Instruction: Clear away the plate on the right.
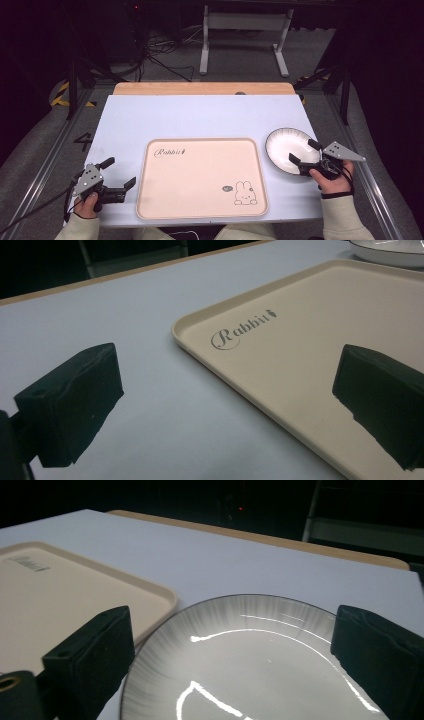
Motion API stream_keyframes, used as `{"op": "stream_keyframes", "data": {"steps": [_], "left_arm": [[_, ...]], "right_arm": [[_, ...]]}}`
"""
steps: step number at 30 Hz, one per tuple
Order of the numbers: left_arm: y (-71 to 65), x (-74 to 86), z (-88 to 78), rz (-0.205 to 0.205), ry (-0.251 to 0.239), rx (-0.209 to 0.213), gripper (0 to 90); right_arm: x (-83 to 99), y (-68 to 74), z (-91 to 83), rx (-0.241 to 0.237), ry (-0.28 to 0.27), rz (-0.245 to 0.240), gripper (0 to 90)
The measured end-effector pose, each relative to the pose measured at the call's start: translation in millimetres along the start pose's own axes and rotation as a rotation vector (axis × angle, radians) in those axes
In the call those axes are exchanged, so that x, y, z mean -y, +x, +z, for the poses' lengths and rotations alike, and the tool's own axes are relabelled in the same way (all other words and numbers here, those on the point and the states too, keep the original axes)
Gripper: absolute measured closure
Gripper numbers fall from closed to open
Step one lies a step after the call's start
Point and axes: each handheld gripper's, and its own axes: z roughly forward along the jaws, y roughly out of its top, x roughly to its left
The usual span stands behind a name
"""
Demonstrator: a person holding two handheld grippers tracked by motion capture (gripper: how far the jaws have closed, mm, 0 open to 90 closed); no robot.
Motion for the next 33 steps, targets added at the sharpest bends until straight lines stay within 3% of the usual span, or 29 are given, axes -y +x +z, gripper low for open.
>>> {"op": "stream_keyframes", "data": {"steps": [3, 10, 17, 22, 25, 33], "left_arm": [[-0.1, 0.0, -0.1, 0.0, 0.001, -0.001, 0.3], [0.1, 0.1, 0.2, -0.002, -0.002, -0.001, 0.3], [-0.4, -0.2, 0.3, -0.002, 0.005, -0.005, 0.3], [-1.0, 0.0, 0.8, -0.001, 0.002, -0.006, 0.3], [-1.1, 0.0, 0.9, -0.001, 0.003, -0.006, 0.3], [-1.1, -0.1, 0.9, 0.003, 0.004, -0.007, 0.3]], "right_arm": [[0.3, -3.0, 0.1, 0.016, -0.003, 0.033, 7.1], [0.5, -22.5, -6.2, 0.078, 0.063, 0.049, 13.8], [-0.6, -46.7, -10.2, 0.104, 0.115, 0.075, 22.2], [4.1, -54.7, -8.9, 0.115, 0.167, 0.095, 25.1], [7.5, -59.1, -10.8, 0.112, 0.185, 0.13, 29.7], [14.6, -66.0, -9.3, 0.14, 0.205, 0.175, 25.2]]}}
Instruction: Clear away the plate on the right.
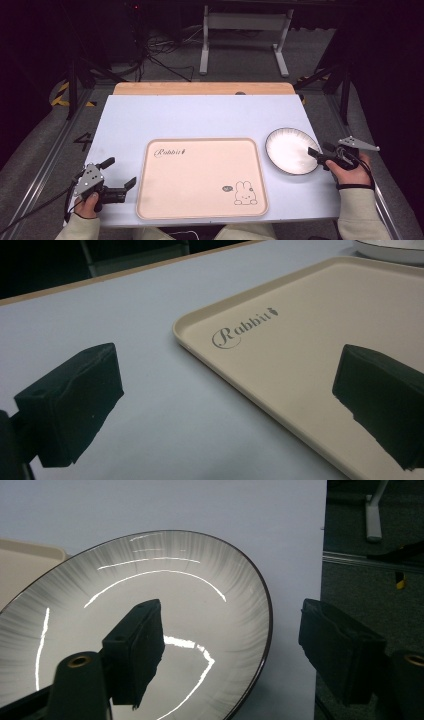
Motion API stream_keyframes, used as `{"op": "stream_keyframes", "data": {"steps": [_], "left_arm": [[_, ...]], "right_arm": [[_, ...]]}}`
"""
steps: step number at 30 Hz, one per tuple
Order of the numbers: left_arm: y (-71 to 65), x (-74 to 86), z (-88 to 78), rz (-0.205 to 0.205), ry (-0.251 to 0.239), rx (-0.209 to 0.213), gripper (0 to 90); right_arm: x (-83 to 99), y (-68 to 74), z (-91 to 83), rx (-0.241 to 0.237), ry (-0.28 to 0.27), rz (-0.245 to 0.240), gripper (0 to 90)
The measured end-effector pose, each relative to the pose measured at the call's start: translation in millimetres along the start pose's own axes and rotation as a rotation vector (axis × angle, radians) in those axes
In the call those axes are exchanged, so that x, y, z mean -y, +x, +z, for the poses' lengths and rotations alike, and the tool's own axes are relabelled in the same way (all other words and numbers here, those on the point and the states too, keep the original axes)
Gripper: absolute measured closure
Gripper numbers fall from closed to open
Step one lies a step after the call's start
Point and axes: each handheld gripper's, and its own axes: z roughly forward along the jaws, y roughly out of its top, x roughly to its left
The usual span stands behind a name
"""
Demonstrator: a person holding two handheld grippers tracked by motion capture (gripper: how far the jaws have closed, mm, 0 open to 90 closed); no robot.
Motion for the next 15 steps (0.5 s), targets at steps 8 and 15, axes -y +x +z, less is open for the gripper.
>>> {"op": "stream_keyframes", "data": {"steps": [8, 15], "left_arm": [[-0.4, -0.3, 0.2, 0.006, 0.004, -0.004, 0.3], [-1.0, -0.2, 0.5, 0.005, 0.003, -0.008, 0.3]], "right_arm": [[6.1, -8.6, 5.7, 0.02, 0.057, 0.109, 27.0], [8.4, -13.2, 9.9, 0.016, 0.083, 0.156, 34.5]]}}
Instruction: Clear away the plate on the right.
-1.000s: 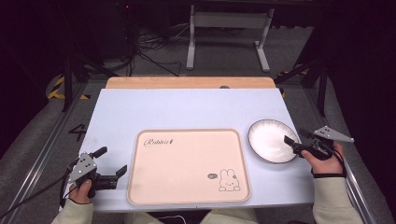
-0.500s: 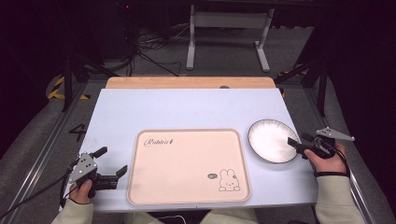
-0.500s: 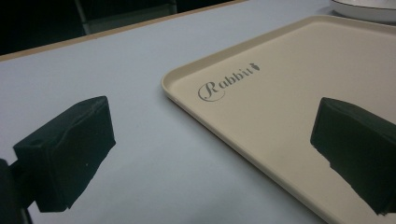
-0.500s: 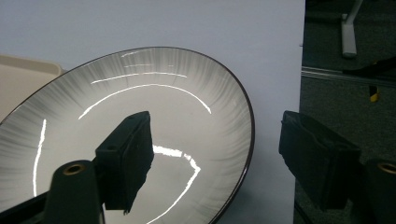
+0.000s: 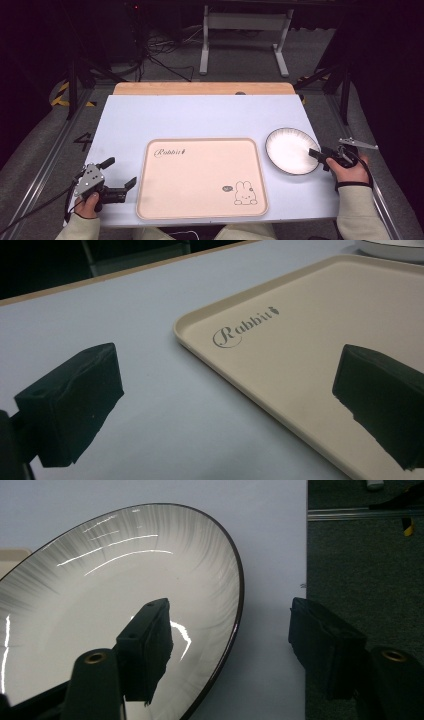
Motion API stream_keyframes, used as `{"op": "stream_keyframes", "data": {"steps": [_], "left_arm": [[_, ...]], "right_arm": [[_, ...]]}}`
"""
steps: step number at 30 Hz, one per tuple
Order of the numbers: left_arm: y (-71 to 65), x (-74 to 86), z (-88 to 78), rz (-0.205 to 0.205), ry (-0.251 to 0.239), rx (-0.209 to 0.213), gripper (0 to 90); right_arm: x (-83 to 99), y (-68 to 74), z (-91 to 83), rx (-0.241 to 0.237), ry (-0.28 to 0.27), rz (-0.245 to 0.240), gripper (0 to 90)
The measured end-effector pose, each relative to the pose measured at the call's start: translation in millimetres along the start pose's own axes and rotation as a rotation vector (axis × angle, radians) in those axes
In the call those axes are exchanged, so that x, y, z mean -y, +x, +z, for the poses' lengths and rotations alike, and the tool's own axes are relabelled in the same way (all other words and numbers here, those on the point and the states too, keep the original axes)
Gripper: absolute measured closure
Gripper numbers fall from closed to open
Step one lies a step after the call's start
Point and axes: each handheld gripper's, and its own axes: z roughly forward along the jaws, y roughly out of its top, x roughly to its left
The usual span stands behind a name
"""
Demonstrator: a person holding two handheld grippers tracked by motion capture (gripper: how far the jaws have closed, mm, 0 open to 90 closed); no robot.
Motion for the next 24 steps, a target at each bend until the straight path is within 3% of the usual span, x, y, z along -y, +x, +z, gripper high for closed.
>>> {"op": "stream_keyframes", "data": {"steps": [8, 16, 22, 24], "left_arm": [[-0.4, -0.5, 0.0, 0.012, 0.009, -0.001, 0.3], [-0.8, -0.5, 0.2, 0.017, 0.009, -0.005, 0.3], [-1.3, -0.4, 0.3, 0.012, 0.009, -0.006, 0.3], [-1.2, -0.5, 0.3, 0.013, 0.009, -0.006, 0.3]], "right_arm": [[-0.6, 3.0, 3.0, -0.025, 0.05, 0.009, 52.8], [-1.3, 5.9, 5.7, -0.023, 0.058, 0.038, 62.8], [-1.4, 6.2, 6.2, -0.023, 0.063, 0.089, 68.8], [-0.8, 4.6, 6.3, -0.031, 0.058, 0.129, 70.9]]}}
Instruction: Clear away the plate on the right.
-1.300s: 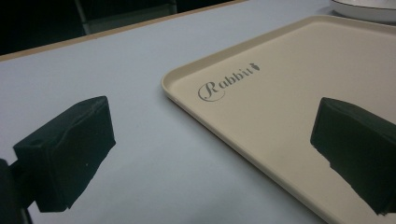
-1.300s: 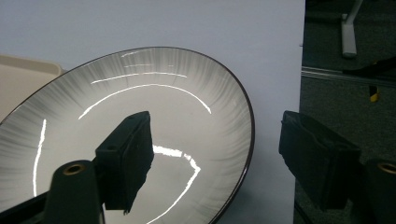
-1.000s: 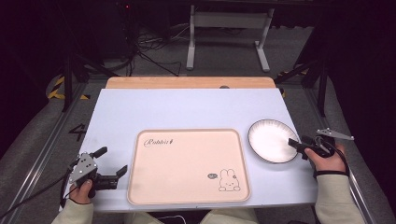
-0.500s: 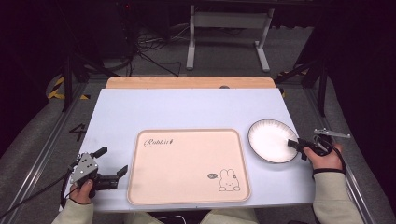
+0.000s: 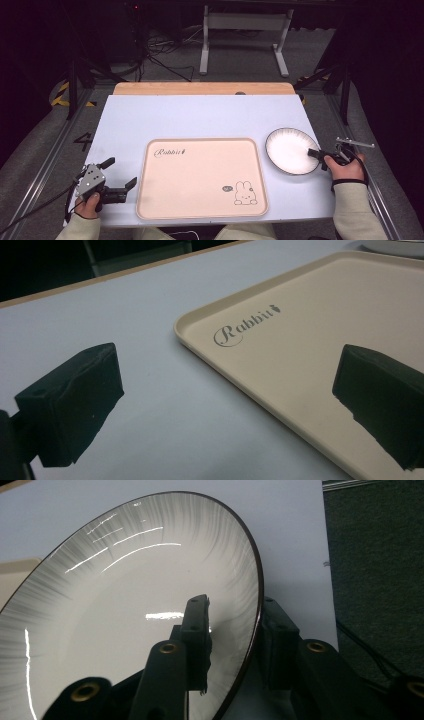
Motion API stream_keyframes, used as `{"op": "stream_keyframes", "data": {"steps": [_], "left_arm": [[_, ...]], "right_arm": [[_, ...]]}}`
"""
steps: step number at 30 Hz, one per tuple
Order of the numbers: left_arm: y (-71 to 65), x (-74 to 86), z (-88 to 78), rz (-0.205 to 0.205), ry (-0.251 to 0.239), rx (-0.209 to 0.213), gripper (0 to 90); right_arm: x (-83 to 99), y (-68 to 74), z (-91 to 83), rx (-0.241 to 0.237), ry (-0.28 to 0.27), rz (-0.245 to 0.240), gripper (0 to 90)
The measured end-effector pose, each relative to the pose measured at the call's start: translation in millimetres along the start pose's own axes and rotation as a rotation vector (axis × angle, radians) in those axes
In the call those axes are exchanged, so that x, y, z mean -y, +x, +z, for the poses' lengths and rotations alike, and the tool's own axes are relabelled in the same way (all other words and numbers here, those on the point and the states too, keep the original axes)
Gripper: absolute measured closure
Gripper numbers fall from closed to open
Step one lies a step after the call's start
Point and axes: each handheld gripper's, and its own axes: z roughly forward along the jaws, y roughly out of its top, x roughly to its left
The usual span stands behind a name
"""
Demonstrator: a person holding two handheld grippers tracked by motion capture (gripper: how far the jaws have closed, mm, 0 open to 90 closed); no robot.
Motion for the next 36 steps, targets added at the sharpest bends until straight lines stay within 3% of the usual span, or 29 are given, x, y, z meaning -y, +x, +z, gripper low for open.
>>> {"op": "stream_keyframes", "data": {"steps": [11, 30, 36], "left_arm": [[-0.1, 0.0, 0.2, 0.001, -0.001, -0.001, 0.3], [-0.1, -0.1, 0.2, 0.001, 0.002, -0.001, 0.3], [-0.1, -0.1, 0.2, 0.0, 0.002, -0.001, 0.4]], "right_arm": [[-3.0, -0.7, -1.0, 0.005, 0.015, 0.081, 75.9], [-6.0, 6.7, -12.0, 0.052, -0.027, 0.046, 82.8], [-9.2, 10.9, -17.1, 0.032, -0.07, 0.046, 85.6]]}}
